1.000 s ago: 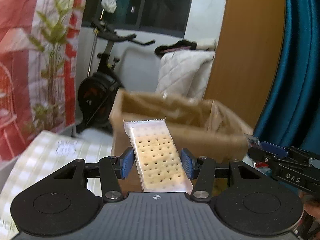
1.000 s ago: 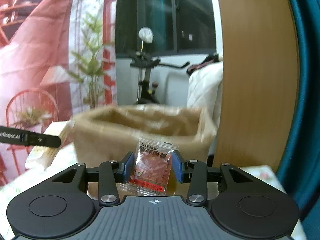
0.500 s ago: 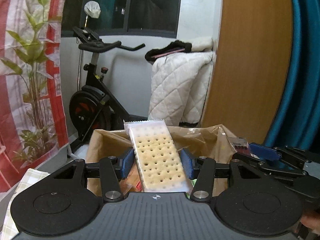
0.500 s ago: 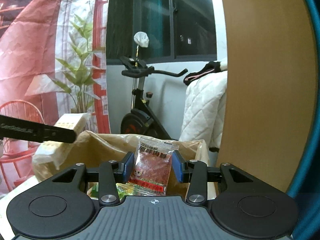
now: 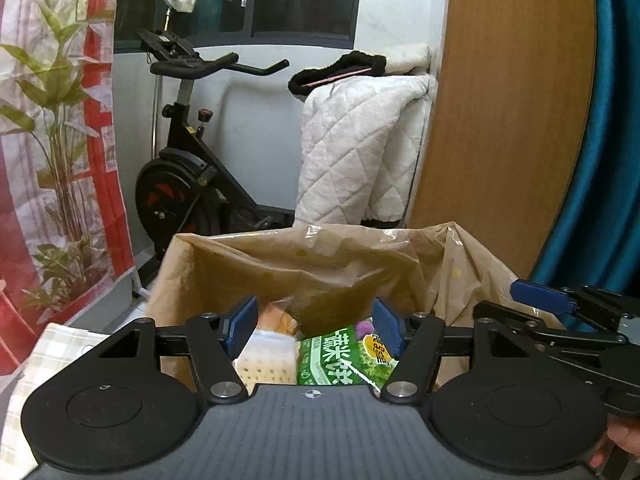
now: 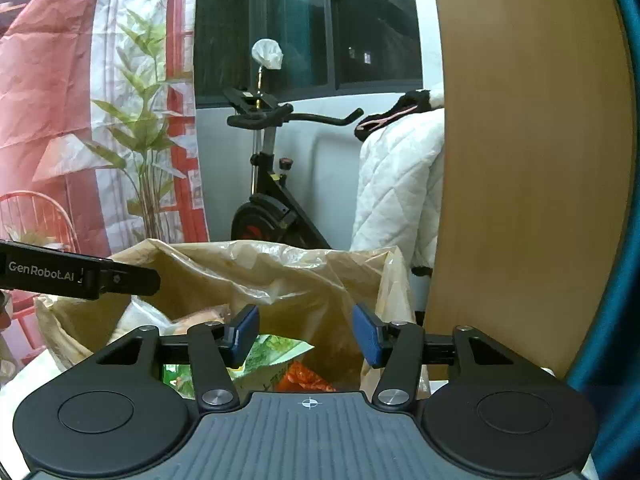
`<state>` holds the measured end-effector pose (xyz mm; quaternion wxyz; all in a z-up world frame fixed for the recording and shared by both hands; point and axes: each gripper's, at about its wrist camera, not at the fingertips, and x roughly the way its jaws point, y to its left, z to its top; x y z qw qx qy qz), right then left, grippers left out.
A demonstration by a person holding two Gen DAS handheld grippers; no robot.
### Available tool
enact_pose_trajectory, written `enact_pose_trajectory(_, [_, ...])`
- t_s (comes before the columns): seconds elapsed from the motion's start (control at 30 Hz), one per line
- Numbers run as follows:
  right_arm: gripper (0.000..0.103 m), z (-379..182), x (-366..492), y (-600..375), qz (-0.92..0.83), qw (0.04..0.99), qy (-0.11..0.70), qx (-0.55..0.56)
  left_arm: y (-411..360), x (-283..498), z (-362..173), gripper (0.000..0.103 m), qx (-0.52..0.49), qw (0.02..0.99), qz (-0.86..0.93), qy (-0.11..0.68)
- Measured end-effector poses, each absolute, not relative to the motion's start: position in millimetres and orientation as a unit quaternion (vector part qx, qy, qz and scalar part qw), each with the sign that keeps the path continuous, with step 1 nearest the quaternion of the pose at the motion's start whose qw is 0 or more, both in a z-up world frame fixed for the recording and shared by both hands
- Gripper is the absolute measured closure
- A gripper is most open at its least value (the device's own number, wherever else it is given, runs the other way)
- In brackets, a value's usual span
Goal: Organize snacks
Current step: 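Carry the cracker and red-clear packets over the lined bin and open both grippers, then move both tools back to the table toward the green chip bag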
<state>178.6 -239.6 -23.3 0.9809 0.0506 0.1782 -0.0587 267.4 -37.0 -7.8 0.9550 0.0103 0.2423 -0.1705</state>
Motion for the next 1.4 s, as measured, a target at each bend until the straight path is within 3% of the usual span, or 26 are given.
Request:
enact_pose_trajectory(0.37, [0.054,-7.0,128.6,-223.9,-0.047,0.984,0.165,0.045,-28.9,222.0,9.6,0.035,0.014,0.960,-0.156,0.232])
enact_pose_trajectory(0.67, [0.054,-14.2,78.0,-226.3,-0.048,0.982,0.174,0.052,-17.2,177.3,-8.3,0.035,-0.004,0.955,-0.158,0.250])
enact_pose_trajectory(1.4, [0.052,-149.1,43.1,-276.2,-0.100,0.939,0.305,0.126,-49.9,156.3,-102.5,0.035,-0.001,0.922,-0.204,0.329])
